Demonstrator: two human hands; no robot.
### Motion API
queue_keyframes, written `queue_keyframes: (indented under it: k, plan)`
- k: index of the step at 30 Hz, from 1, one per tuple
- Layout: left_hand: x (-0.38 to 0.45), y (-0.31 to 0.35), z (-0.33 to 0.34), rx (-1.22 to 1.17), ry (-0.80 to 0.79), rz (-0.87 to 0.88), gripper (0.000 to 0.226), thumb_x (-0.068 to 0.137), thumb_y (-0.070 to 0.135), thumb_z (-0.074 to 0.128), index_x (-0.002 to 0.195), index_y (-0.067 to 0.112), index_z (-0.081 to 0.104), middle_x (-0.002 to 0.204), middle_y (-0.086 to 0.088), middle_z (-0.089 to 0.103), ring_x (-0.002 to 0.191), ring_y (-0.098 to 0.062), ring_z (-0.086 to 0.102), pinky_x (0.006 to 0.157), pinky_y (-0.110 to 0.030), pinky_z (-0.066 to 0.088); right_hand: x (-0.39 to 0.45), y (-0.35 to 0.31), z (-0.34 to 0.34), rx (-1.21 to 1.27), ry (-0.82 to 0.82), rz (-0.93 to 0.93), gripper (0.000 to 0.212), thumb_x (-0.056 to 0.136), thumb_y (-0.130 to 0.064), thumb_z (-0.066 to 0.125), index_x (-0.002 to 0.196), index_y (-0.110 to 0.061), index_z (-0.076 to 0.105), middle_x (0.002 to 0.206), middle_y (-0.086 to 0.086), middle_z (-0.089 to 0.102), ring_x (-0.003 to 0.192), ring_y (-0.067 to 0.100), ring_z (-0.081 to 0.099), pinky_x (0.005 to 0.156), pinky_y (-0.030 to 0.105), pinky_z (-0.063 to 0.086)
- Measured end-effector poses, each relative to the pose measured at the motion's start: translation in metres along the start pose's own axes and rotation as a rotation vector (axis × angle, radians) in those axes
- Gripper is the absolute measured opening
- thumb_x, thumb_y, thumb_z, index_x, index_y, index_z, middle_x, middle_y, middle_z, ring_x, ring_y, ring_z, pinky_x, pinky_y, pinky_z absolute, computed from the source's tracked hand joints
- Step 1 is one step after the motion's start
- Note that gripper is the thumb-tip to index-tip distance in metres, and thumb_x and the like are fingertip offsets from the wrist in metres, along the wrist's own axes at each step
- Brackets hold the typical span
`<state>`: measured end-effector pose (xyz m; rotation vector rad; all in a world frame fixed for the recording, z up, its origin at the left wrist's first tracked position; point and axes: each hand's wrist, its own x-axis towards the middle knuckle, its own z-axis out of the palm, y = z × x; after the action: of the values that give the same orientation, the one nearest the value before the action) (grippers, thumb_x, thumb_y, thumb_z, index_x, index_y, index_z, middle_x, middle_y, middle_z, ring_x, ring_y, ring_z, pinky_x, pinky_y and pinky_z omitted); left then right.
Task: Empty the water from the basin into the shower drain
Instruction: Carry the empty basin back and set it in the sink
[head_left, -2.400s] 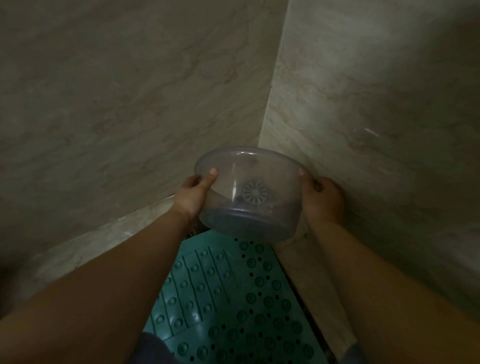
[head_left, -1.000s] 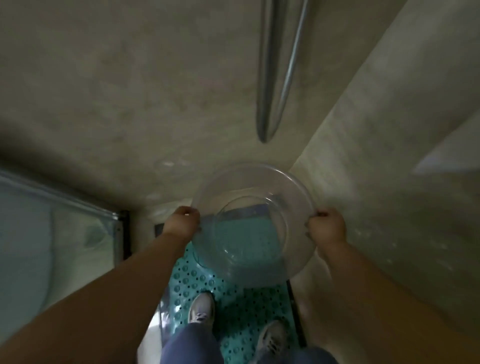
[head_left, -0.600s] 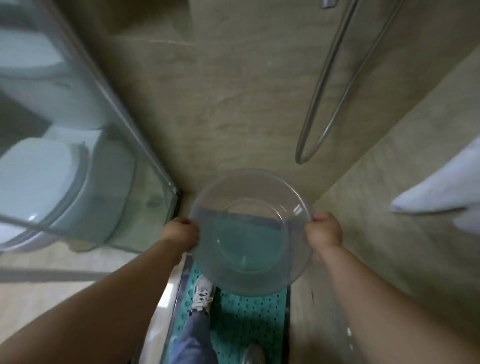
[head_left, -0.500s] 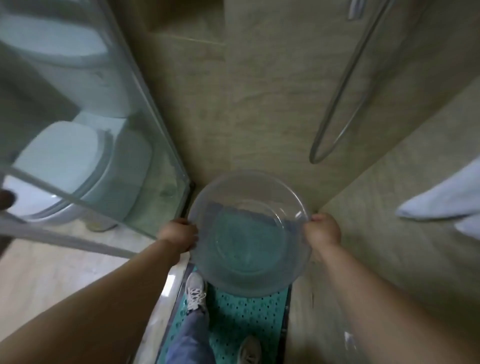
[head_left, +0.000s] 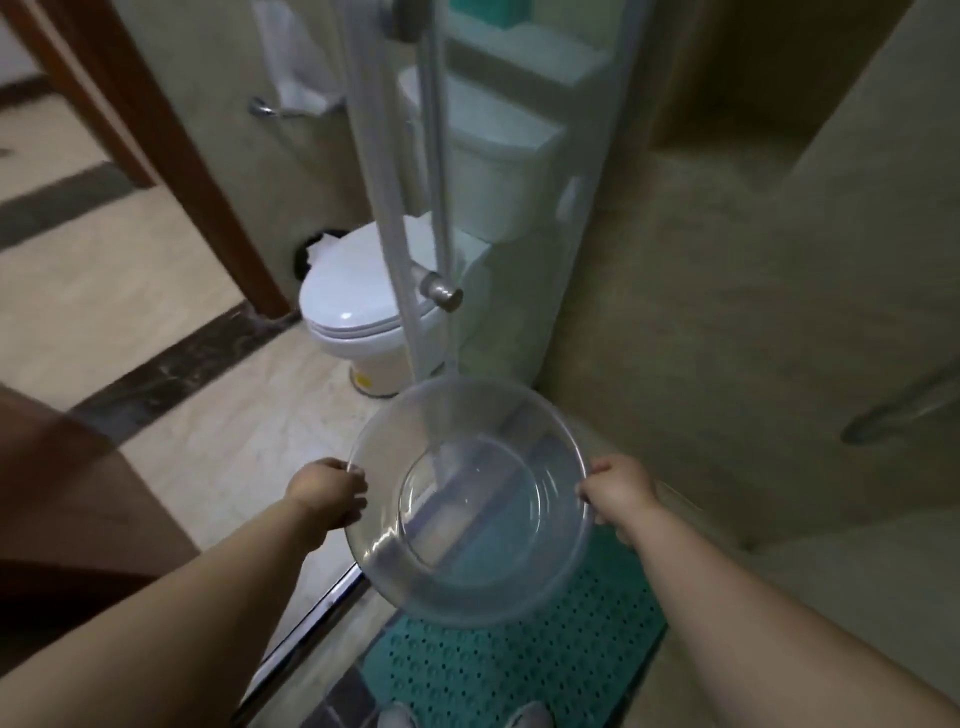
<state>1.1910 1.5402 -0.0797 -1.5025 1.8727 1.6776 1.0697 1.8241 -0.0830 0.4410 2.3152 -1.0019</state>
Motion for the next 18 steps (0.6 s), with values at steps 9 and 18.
queue_keyframes:
  k: [9, 18]
  plan:
    - [0.009, -0.031, -0.176, -0.199, 0.265, -0.025, 0.018, 0.096, 0.013, 0.052, 0.08, 0.009, 0.057, 0.076, -0.009, 0.058, 0.061, -0.021, 0.055, 0.053, -0.028, 0.045, -0.055, -0.124, 0.135, -0.23, -0.182, -0.269, 0.022, 0.078, -0.005, 0.061, 0.099, -0.007, 0.068, 0.105, 0.017, 0.072, 0.087, 0.028, 0.065, 0.074, 0.029, 0.05]
    - [0.008, 0.01, -0.238, -0.391, 0.461, -0.004, 0.014, 0.092, 0.003, 0.055, 0.102, 0.006, 0.065, 0.088, -0.017, 0.061, 0.06, -0.024, 0.056, 0.061, -0.031, 0.051, -0.049, -0.258, 0.187, -0.326, -0.207, -0.51, 0.025, 0.081, -0.007, 0.052, 0.102, -0.007, 0.066, 0.111, 0.019, 0.067, 0.103, 0.038, 0.065, 0.091, 0.044, 0.056]
